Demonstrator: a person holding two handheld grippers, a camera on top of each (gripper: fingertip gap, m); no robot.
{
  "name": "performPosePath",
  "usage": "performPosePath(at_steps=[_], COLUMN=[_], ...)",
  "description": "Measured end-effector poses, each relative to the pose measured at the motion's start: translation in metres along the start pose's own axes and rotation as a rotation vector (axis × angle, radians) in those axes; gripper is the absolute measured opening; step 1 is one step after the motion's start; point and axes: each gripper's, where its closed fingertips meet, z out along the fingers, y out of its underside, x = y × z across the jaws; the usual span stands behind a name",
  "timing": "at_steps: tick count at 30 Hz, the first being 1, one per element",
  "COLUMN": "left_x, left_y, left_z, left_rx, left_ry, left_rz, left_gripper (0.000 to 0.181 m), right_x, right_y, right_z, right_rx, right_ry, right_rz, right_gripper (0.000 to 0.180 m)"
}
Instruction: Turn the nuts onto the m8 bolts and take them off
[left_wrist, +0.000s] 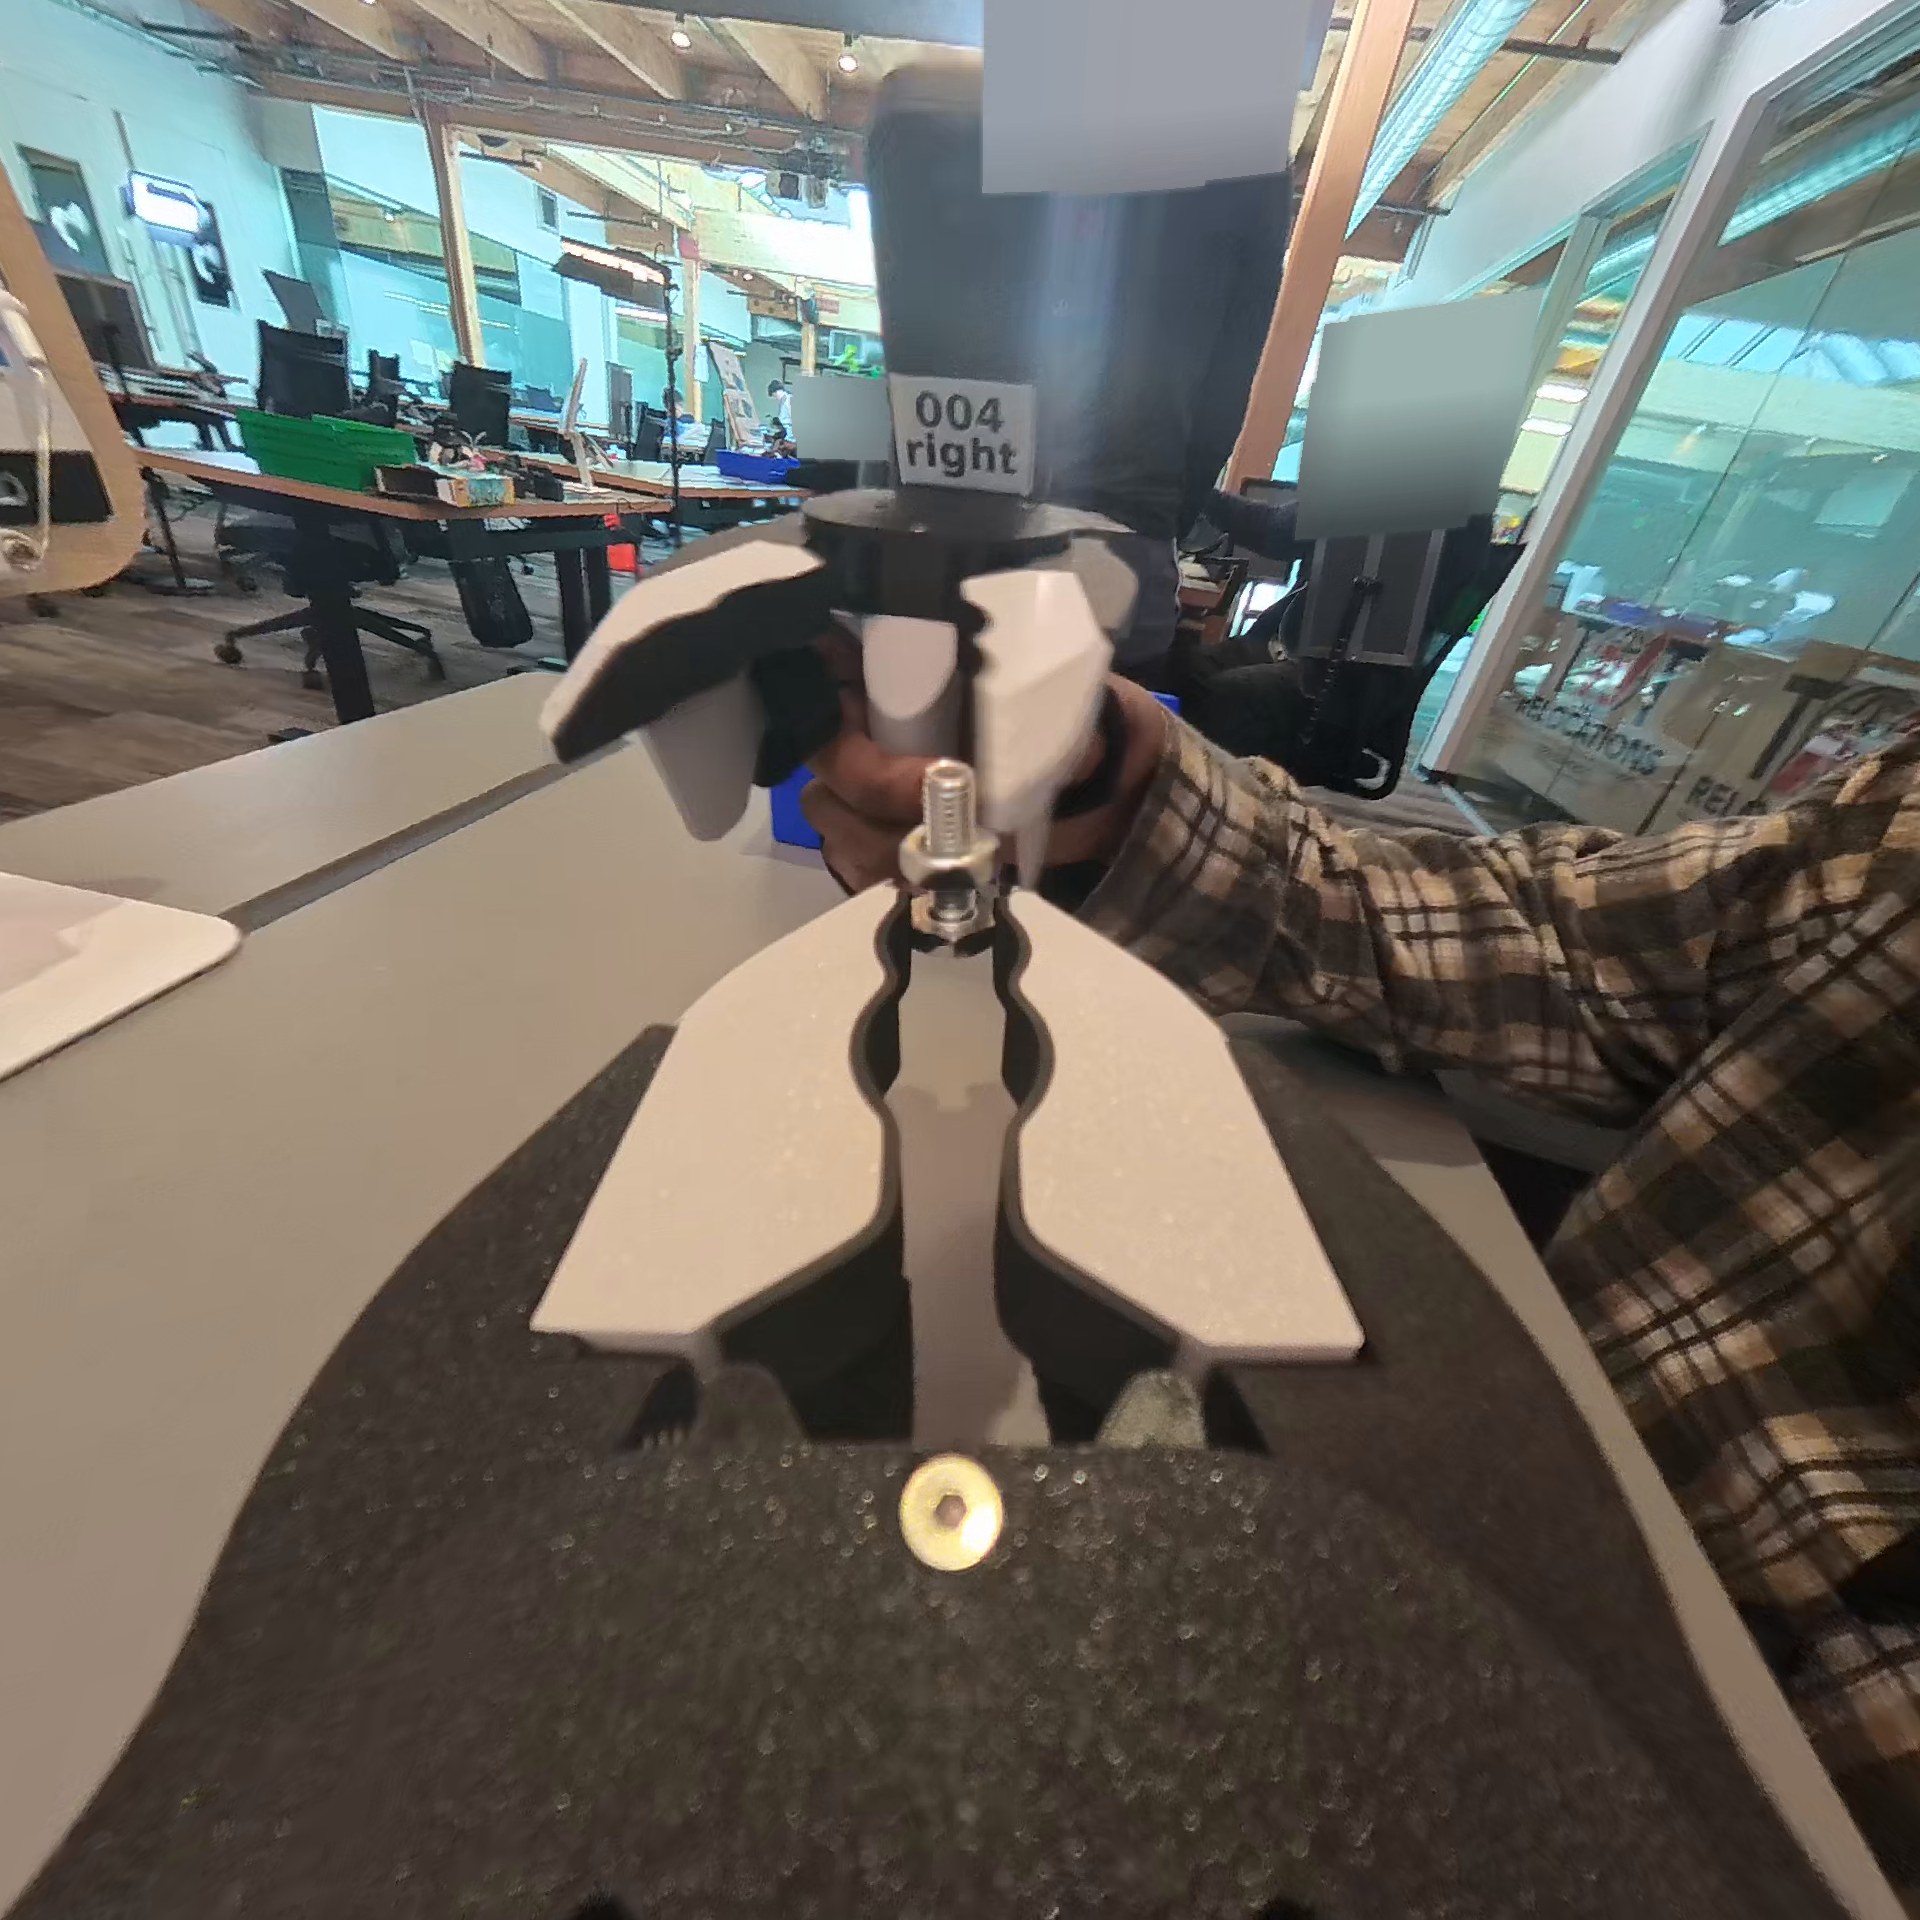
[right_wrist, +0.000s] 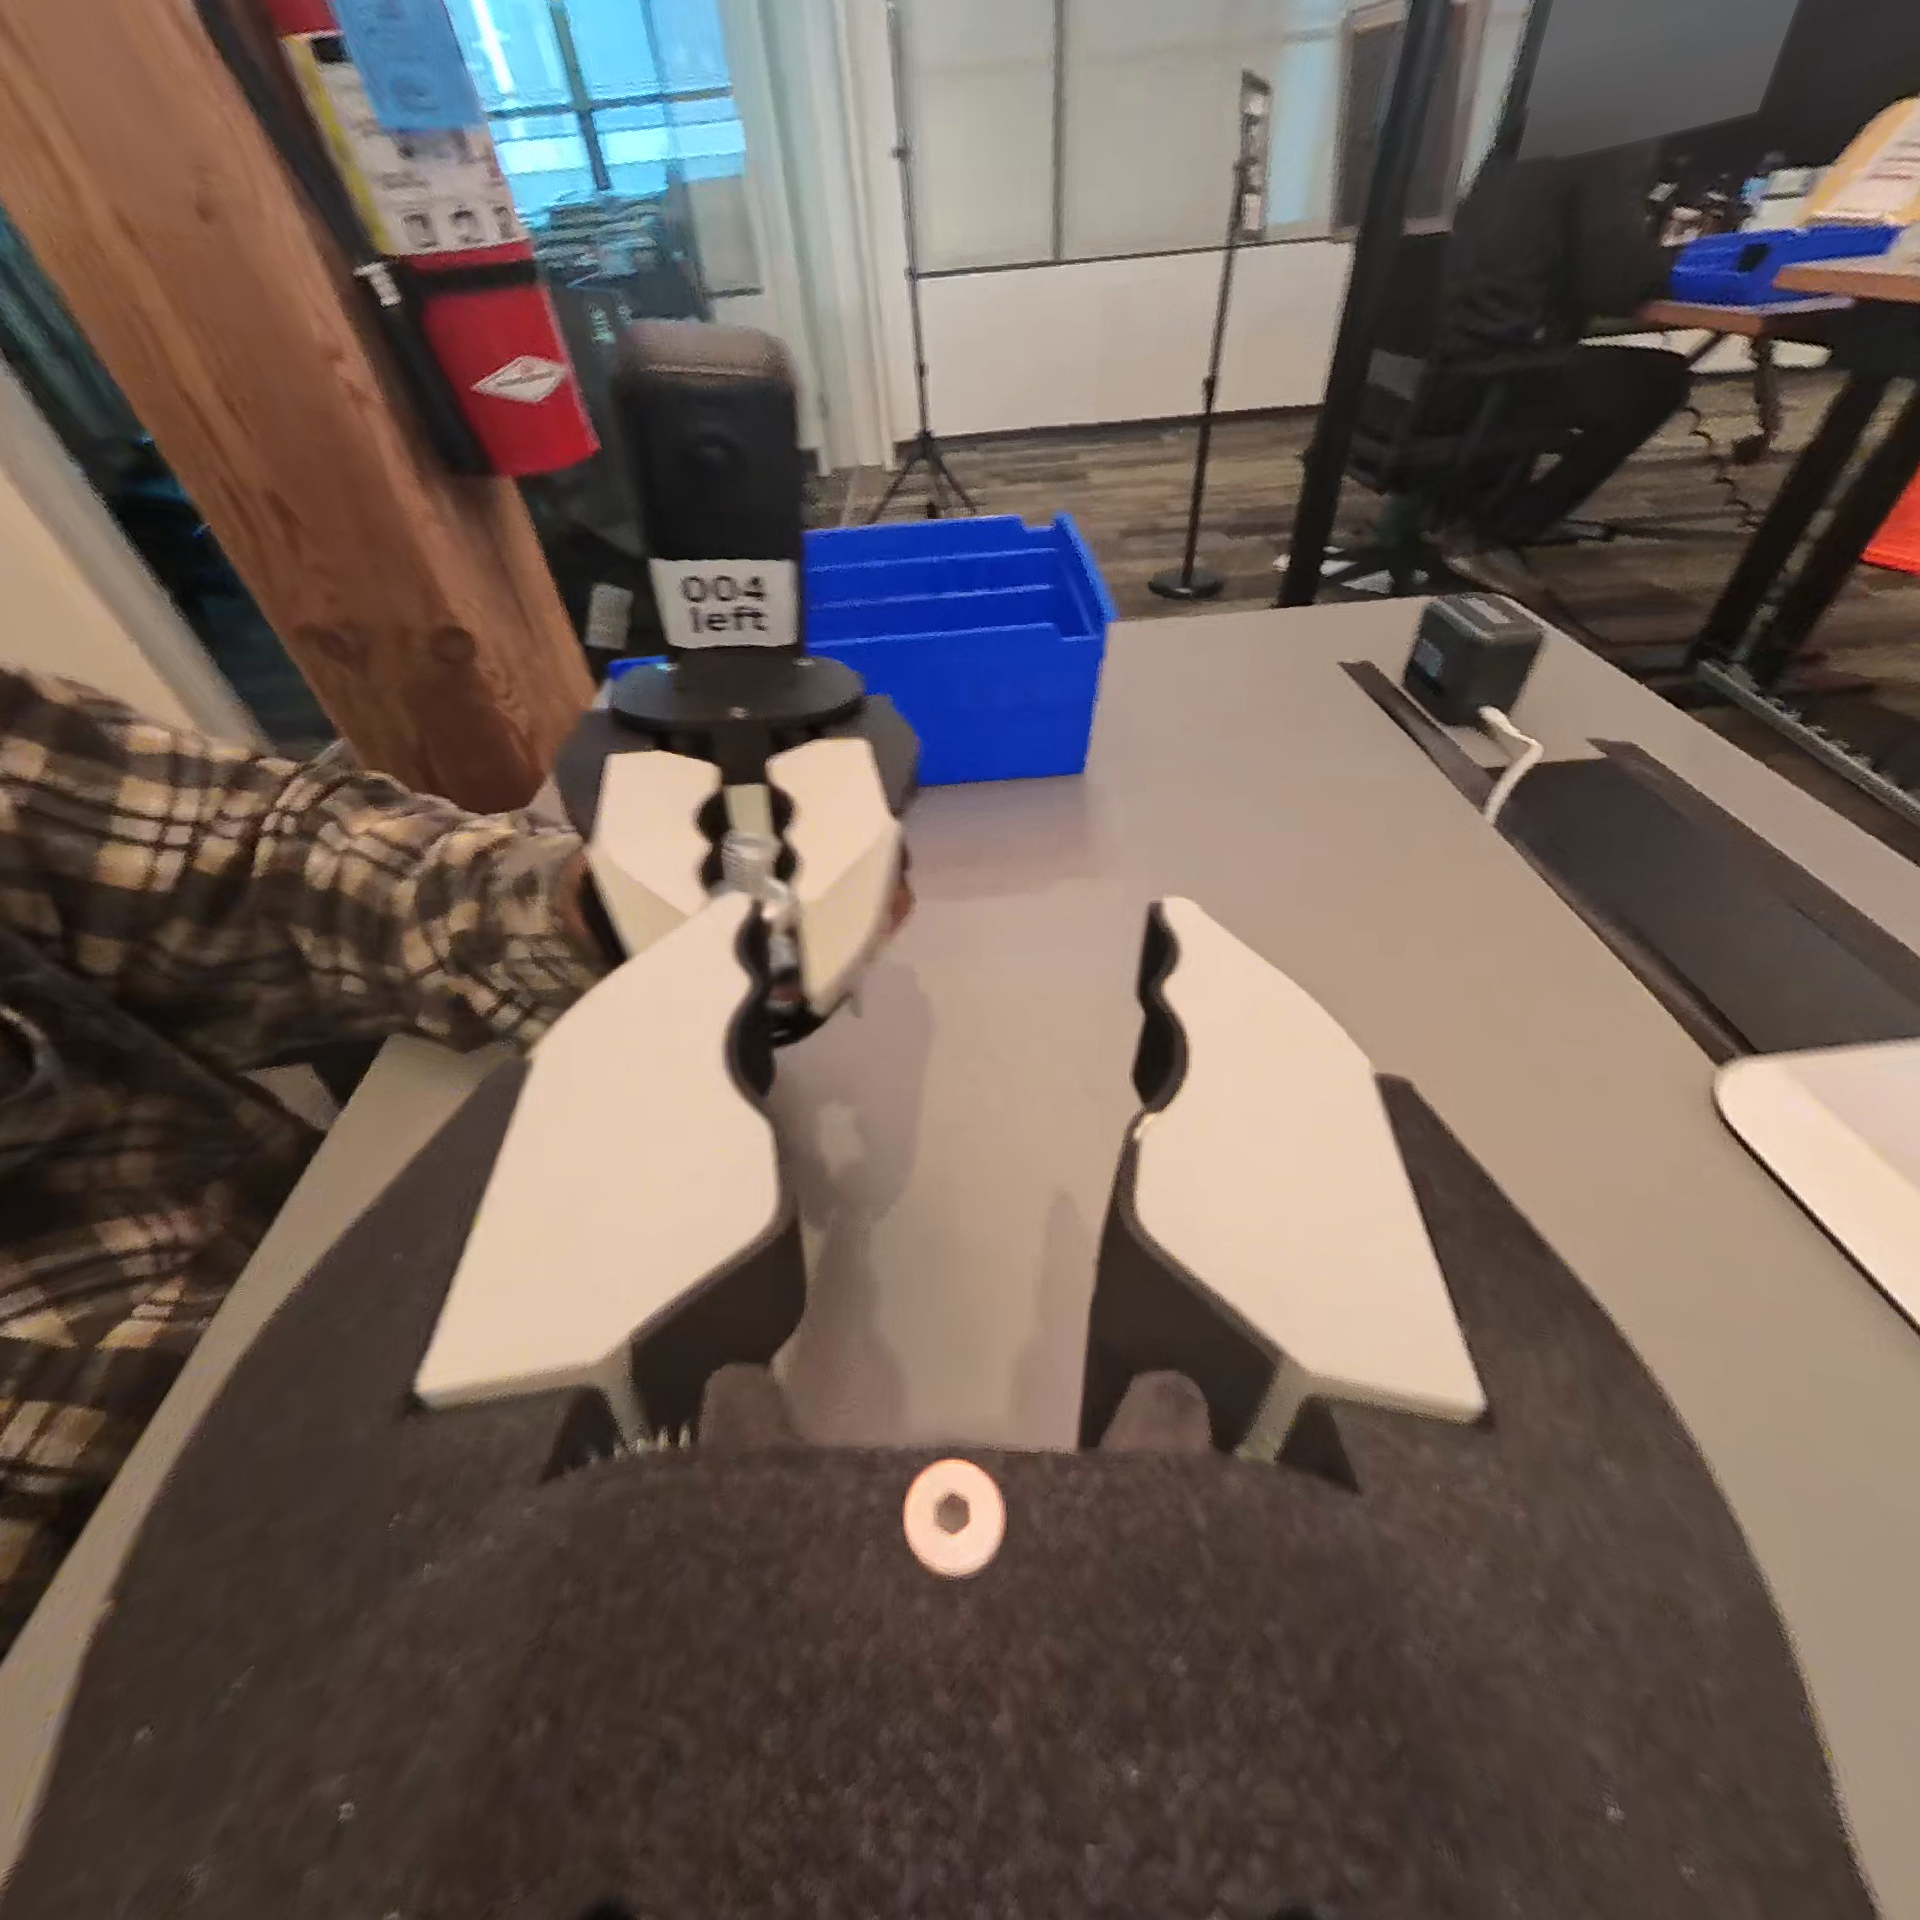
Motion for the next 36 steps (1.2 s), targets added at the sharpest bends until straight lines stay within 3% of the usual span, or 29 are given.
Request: performPosePath(at_steps=[7,11,16,21,26,28,31,36], left_x=[0.003,0.003,0.003,0.003,0.003,0.002,0.002,0.003], left_y=[-0.002,-0.006,-0.004,-0.006,-0.003,-0.003,-0.005,-0.001], left_z=[0.0,-0.002,-0.001,-0.003,0.0,-0.001,-0.003,0.0], left_rx=[0.009,0.019,0.011,0.017,0.004,0.0,0.009,-0.007], left_ry=[0.009,0.005,0.001,-0.003,-0.003,-0.013,-0.007,-0.007], left_rz=[0.001,0.012,0.016,0.022,0.021,0.024,0.025,0.031], left_gripper=[0.014,0.014,0.014,0.014,0.014,0.014,0.014,0.014], right_x=[-0.013,0.009,-0.014,0.011,-0.016,-0.005,0.011,-0.019], right_y=[-0.005,-0.001,-0.009,-0.002,-0.009,-0.002,-0.003,-0.009], right_z=[0.003,-0.008,0.002,-0.009,0.005,0.005,-0.009,0.006], right_rx=[0.011,0.015,0.029,0.019,0.019,-0.017,0.027,0.016], right_ry=[-0.049,0.032,-0.058,0.05,-0.051,0.003,0.055,-0.056], right_rz=[-0.02,0.025,0.003,0.036,-0.009,-0.016,0.043,-0.006], right_gripper=[0.07,0.07,0.074,0.072,0.074,0.08,0.072,0.075])
